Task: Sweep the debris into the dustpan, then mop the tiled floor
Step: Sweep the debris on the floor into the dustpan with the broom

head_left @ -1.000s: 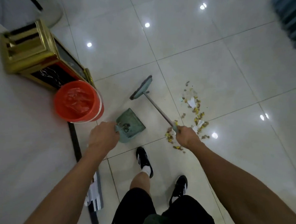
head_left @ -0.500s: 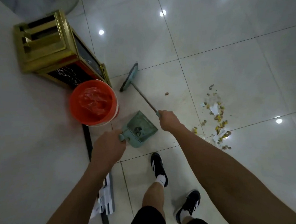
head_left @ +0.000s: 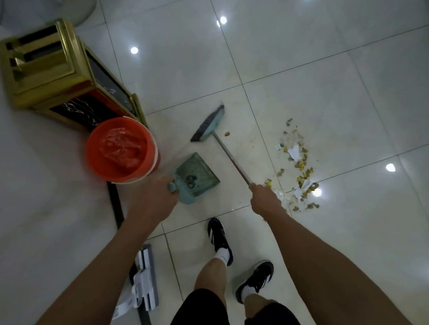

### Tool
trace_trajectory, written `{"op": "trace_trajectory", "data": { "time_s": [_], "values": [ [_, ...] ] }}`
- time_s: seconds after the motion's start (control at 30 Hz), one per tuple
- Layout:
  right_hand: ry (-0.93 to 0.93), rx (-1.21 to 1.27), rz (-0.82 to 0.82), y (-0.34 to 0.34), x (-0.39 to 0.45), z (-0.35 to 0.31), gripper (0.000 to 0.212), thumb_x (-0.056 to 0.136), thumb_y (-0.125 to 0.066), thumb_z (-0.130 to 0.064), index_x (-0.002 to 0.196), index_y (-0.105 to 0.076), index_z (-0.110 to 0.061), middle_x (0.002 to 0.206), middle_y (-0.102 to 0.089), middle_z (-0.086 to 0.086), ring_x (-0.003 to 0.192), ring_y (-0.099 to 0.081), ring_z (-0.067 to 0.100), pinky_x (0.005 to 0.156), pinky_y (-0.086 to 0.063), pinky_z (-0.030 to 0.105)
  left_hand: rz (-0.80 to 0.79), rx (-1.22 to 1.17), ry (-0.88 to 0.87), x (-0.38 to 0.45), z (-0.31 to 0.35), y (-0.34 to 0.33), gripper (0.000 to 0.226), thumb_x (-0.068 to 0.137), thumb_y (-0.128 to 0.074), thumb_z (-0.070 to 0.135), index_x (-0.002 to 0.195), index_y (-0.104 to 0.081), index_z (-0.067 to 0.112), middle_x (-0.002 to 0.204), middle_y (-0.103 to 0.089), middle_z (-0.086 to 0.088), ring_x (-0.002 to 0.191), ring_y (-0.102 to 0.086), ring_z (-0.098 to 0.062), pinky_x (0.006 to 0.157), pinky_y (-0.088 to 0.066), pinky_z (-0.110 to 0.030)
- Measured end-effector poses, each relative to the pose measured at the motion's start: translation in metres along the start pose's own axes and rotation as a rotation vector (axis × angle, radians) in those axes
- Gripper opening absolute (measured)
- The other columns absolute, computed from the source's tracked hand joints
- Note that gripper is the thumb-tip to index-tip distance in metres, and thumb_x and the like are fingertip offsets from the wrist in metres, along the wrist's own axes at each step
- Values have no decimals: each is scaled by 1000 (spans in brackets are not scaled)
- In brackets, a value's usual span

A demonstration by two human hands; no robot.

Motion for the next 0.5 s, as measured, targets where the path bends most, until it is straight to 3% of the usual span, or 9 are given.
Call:
{"op": "trace_trajectory", "data": {
  "time_s": [0.17, 0.33, 0.5],
  "values": [
    [-85, 45, -9, -7, -54, 82, 41, 95, -39, -7, 132, -50, -21, 115, -62, 8, 102, -62, 25, 81, -50, 35, -60, 33, -3, -29, 40, -18, 13, 93, -54, 24, 79, -56, 23, 73, -62, -2, 67, -64, -26, 61, -54, -35],
    [-224, 94, -5, -16, -117, 163, 33, 96, -41, -11, 127, -52, -15, 114, -61, 11, 99, -62, 27, 79, -50, 33, -78, 60, -52, -57, 90, -36, 13, 92, -54, 24, 90, -67, 23, 79, -66, -3, 72, -65, -27, 68, -57, -39],
    [-276, 89, -9, -26, -175, 236, 38, 95, -41, -10, 131, -50, -18, 113, -61, 11, 94, -60, 27, 73, -47, 32, -76, 151, -121, -83, 135, -55, 20, 92, -54, 22, 104, -70, 21, 93, -72, -9, 82, -68, -31, 74, -58, -41]
  ]
}}
Point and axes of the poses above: each hand's wrist, its own x-axis towards the middle knuckle, its own y-axis out of the back of the hand, z = x × y, the point moved 4 cm from there along x, towards the middle knuckle
